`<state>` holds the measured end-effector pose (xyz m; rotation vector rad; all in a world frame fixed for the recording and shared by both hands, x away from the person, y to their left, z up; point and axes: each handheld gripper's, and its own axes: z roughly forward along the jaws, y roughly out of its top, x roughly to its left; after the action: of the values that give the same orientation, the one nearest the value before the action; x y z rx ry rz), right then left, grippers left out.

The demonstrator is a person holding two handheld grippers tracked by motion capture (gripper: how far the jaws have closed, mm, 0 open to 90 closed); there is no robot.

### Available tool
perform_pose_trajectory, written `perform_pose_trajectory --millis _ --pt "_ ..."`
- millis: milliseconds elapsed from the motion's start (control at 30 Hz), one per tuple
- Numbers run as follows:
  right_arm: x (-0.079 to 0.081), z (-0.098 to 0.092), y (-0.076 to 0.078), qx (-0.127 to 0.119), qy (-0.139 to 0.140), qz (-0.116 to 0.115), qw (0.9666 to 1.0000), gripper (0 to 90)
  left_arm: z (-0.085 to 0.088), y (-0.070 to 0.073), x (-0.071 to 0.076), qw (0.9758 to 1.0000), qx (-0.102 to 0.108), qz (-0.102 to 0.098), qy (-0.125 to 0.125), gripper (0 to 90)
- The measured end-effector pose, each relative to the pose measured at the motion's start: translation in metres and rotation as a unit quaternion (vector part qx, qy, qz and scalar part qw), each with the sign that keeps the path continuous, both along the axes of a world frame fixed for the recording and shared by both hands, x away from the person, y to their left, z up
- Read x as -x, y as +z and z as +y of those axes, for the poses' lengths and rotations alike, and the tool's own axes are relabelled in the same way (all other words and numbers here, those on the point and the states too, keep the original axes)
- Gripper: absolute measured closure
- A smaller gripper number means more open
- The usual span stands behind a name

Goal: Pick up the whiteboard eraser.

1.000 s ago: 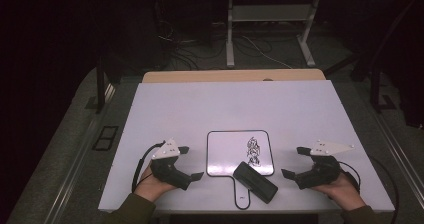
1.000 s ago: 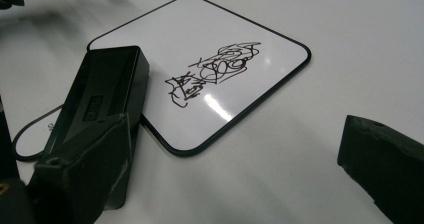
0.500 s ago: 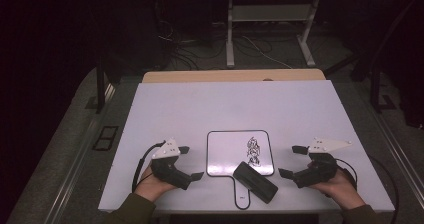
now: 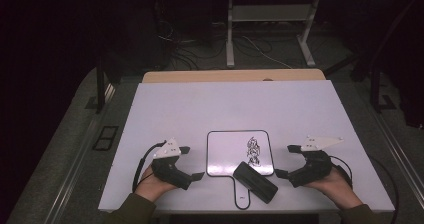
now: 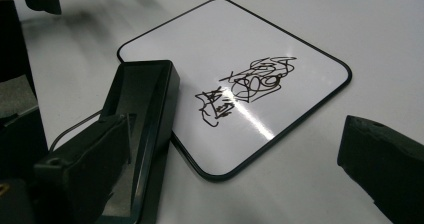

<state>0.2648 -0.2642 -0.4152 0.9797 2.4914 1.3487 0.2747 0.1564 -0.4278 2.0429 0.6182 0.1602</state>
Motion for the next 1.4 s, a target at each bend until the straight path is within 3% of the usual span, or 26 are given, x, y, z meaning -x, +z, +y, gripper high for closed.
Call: perform_pose_trajectory --millis 600,1400 --pt "-0.006 0.019 0.004 -0.005 0.017 0.001 0.9998 0.0 0.0 0.0 0.001 1.0 0.001 -0.003 0.002 0.0" --pt "-0.007 0.055 0.001 0.017 0.063 0.006 0.9978 0.0 0.0 -0.001 0.001 1.0 0.003 -0.006 0.002 0.0"
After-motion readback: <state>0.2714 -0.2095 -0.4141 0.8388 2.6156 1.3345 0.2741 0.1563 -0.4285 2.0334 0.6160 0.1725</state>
